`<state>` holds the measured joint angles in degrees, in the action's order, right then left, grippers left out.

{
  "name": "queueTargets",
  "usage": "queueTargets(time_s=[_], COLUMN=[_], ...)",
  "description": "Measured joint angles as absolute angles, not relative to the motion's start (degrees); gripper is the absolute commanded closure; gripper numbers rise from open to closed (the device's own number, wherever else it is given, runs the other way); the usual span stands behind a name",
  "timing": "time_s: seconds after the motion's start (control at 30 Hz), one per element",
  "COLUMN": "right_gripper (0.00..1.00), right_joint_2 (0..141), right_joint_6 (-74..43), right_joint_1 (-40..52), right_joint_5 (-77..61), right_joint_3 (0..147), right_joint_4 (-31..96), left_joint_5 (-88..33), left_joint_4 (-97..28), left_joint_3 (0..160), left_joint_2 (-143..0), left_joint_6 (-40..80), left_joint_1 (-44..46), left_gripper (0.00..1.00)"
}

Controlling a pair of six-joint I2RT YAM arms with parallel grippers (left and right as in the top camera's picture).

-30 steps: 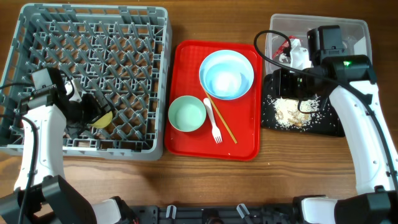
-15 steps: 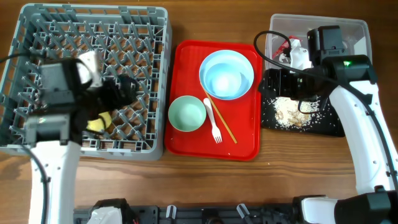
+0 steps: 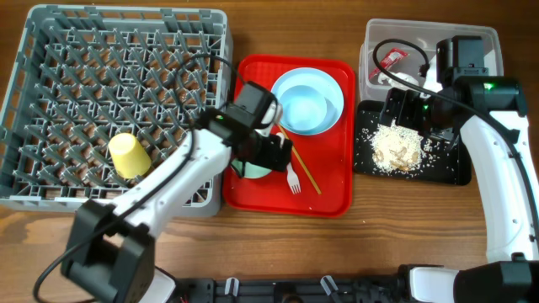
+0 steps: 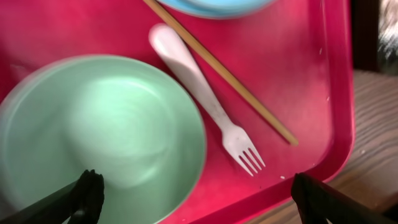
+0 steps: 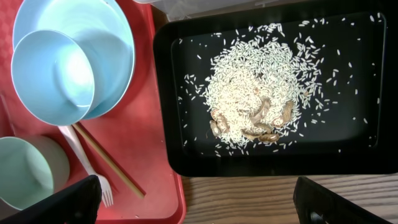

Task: Sort waste into correct bins and load items into the dishwasher rack
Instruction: 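Grasp the green bowl with the left gripper and place it in the rack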

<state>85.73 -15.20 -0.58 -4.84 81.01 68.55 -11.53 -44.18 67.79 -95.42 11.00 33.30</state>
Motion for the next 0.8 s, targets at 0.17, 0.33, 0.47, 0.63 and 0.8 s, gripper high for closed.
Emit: queueTargets(time_s=[0.17, 0.33, 0.47, 0.63, 0.8], right_gripper=[0.0, 0.0, 0.0, 0.0, 0.0], right_joint_2=[85.7, 85.6, 85.6, 85.6, 85.6], right_joint_6=[-15.4, -15.4, -15.6, -15.6, -15.6], right_joint_1=[-0.6, -0.6, -0.6, -0.6, -0.6], right_joint_5=[-4.8, -4.8, -4.8, -4.8, -4.8], right_joint_3=[81.0, 81.0, 81.0, 81.1, 81.1], right_joint_4=[68.6, 68.6, 68.8, 69.2, 69.2], left_joint_5=[-10.2, -4.4, -1.4, -1.4, -2.8], left_joint_4=[-41.7, -41.6, -41.5, -47.8, -48.5], left_joint_3=[67.8, 67.8, 68.4, 73.3, 81.6], left_joint_2=[-103.7, -106.3, -105.8, -101.2, -90.1], left_joint_6=[11.2, 11.2, 10.8, 10.4, 7.5], left_joint_1=[38.2, 39.4, 39.4, 39.2, 31.2], left_gripper=[0.59, 0.96, 0.96, 0.96, 0.96])
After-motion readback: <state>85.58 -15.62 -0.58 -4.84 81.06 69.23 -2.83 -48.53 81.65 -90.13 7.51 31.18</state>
